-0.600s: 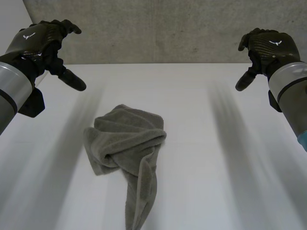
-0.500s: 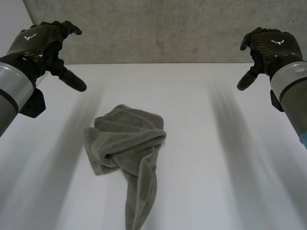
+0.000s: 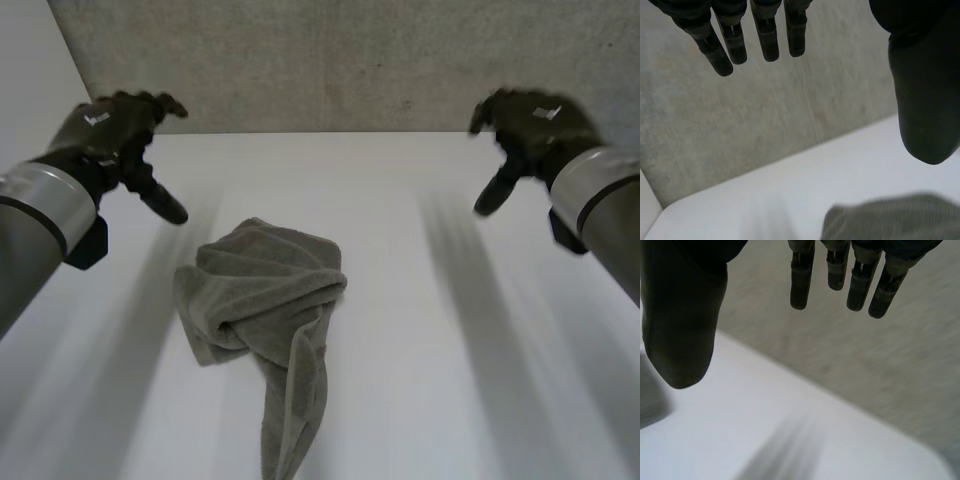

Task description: Fold the towel.

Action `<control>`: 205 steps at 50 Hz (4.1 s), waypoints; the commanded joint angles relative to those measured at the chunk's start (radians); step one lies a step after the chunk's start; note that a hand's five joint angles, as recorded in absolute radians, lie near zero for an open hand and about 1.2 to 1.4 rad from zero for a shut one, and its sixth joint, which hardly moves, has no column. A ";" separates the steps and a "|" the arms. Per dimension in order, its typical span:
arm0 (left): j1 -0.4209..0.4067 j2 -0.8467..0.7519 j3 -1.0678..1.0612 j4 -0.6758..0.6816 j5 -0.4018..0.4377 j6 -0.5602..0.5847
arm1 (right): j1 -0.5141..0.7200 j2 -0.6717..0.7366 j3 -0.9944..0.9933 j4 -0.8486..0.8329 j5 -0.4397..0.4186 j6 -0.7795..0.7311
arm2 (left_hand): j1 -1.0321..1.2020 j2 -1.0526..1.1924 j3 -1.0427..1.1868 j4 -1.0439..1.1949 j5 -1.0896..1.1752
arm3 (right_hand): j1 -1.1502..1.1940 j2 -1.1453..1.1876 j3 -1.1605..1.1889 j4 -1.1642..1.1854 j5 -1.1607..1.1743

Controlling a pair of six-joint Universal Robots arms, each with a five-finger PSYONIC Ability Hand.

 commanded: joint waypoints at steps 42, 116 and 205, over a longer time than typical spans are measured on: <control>-0.102 -0.192 0.039 0.028 0.024 0.220 | 0.164 0.113 0.127 -0.187 -0.215 -0.421 | 1.052 1.101 1.096 1.094 0.953 | 1.161 1.157 1.162 1.147 1.164; -0.311 -0.204 -0.208 0.220 -0.128 0.442 | -0.180 0.452 -0.145 0.058 -0.178 -0.056 | -0.092 -0.044 -0.049 -0.050 -0.192 | -0.045 -0.049 -0.044 -0.059 -0.041; -0.075 -0.179 0.421 0.365 -0.153 0.383 | -0.014 0.062 -0.207 -0.607 -0.184 -0.470 | 1.052 1.101 1.096 1.094 0.953 | 1.161 1.157 1.162 1.147 1.164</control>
